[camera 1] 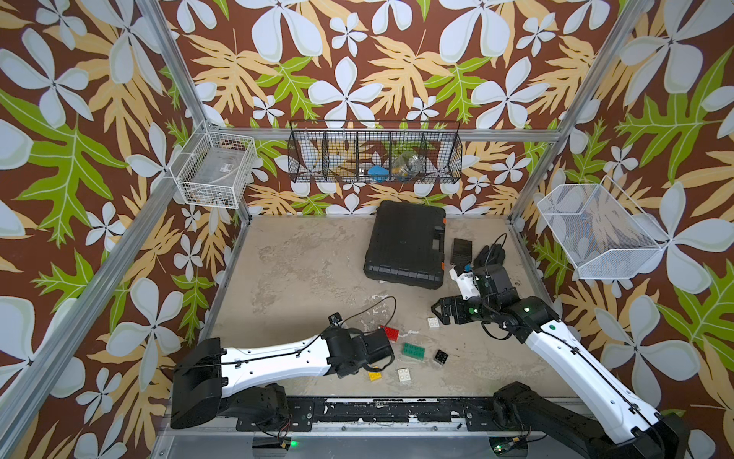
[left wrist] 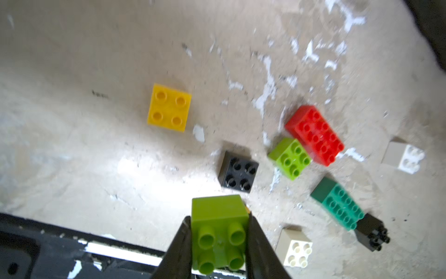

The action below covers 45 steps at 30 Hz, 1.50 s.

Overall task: Assemble a giraffe with lego
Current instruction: Pick up the lego brick from the center of the board, then assemble the lego brick with the lego brick.

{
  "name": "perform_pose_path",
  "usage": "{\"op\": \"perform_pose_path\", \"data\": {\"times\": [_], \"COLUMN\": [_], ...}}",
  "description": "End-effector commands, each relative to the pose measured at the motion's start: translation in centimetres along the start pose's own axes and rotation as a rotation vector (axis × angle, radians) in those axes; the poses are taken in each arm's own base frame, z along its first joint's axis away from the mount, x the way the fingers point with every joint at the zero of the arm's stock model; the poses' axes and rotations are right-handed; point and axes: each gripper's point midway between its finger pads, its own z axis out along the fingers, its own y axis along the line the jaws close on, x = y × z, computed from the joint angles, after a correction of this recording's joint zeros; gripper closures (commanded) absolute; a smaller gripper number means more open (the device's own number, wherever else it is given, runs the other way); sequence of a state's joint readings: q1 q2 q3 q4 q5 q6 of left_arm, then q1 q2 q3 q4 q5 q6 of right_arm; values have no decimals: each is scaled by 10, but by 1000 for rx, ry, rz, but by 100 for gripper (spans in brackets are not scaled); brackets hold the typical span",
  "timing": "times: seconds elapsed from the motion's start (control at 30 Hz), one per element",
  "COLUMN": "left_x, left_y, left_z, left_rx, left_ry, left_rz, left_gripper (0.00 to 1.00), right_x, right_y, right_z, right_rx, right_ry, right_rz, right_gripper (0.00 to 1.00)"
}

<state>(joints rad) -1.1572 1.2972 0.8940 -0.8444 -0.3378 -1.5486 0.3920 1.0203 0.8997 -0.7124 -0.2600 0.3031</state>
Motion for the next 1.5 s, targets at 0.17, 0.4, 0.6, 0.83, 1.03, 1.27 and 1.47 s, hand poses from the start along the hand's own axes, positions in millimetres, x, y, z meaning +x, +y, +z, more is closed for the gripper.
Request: {"op": "perform_pose_path", "data": {"times": [0.17,0.4,0.6,0.83,1.03,1.27,1.47], "left_x": [-46,-44,-46,-44,-41,-43,-41], "left_y": [16,28,37,34,34,39,42], "left_z": [9,30,41,47,52,57,61], "left_rx": [-80,-116,-112,-96,-116,-133,-126], "left_ry": [-14,17,72,120,140,139,149], "left_rz": [187,203,222,221,238,193,165], "left_gripper": [92,92,92,91,90,89,89], "right_x": [-4,-7,-4,-4,-4,-5,-7], "right_y": [6,8,6,6,3,-1,-1], "right_z": [2,7,11,11,13,14,13], "right_rx": [-32,-42,-40,-43,-42,-40,-38], "right_ry": [12,24,36,32,30,31,27], "right_rz": [-7,3,7,11,16,19,14], "right_gripper": [0,0,0,0,0,0,0]}}
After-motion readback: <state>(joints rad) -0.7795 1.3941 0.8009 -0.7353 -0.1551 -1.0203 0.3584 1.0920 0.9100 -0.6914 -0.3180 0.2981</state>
